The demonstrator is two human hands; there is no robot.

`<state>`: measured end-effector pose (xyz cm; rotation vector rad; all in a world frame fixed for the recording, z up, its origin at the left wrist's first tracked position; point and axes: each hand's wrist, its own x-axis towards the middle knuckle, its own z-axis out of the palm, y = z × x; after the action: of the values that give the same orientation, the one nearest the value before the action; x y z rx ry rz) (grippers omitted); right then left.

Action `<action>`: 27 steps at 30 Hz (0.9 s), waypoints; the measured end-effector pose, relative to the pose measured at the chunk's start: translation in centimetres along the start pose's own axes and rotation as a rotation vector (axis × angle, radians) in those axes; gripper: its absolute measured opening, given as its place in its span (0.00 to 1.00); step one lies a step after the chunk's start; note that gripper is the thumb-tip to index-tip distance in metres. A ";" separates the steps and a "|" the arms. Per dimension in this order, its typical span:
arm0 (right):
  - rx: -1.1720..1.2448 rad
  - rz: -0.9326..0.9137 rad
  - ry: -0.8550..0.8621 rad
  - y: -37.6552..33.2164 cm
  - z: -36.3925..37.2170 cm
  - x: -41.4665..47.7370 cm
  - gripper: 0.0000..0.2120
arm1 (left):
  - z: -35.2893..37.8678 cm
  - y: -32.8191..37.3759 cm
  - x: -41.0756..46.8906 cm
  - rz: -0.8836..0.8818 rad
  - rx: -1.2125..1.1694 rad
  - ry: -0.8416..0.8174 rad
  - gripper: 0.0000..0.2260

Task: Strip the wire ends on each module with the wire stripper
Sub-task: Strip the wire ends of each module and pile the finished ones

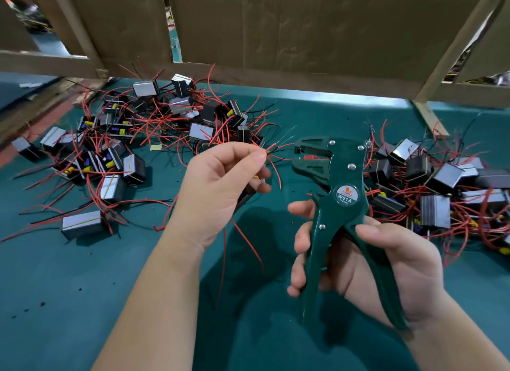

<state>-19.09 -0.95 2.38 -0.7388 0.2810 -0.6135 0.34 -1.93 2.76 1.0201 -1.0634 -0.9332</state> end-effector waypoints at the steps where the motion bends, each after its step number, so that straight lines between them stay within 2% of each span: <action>1: -0.002 0.007 -0.003 0.0 0.0 0.0 0.32 | 0.1 -0.1 0.0 0.005 0.012 -0.006 0.10; 3: -0.013 0.018 0.005 0.1 -0.2 0.0 0.31 | 0.3 -0.2 -0.1 0.015 0.063 -0.021 0.06; 8: 0.011 0.027 0.021 0.4 -0.5 0.0 0.30 | 0.7 0.0 -0.5 0.014 0.120 -0.043 0.06; 13: 0.033 -0.098 0.123 1.1 -0.3 0.2 0.27 | 0.6 0.0 -0.8 0.004 0.130 -0.080 0.07; 18: 0.008 -0.202 0.115 1.2 0.0 0.3 0.37 | 0.7 -0.5 -0.7 -0.049 0.204 -0.161 0.03; 23: 0.009 -0.245 0.118 1.5 0.4 0.4 0.35 | 0.7 -0.8 -0.6 -0.057 0.263 -0.177 0.02; 27: -0.010 -0.246 0.163 1.3 0.5 0.6 0.38 | 0.5 -0.9 -0.6 -0.029 0.296 -0.174 0.02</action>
<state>-17.84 -0.27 1.76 -0.7403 0.3462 -0.9085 -0.38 -1.69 1.82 1.2151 -1.3643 -0.9173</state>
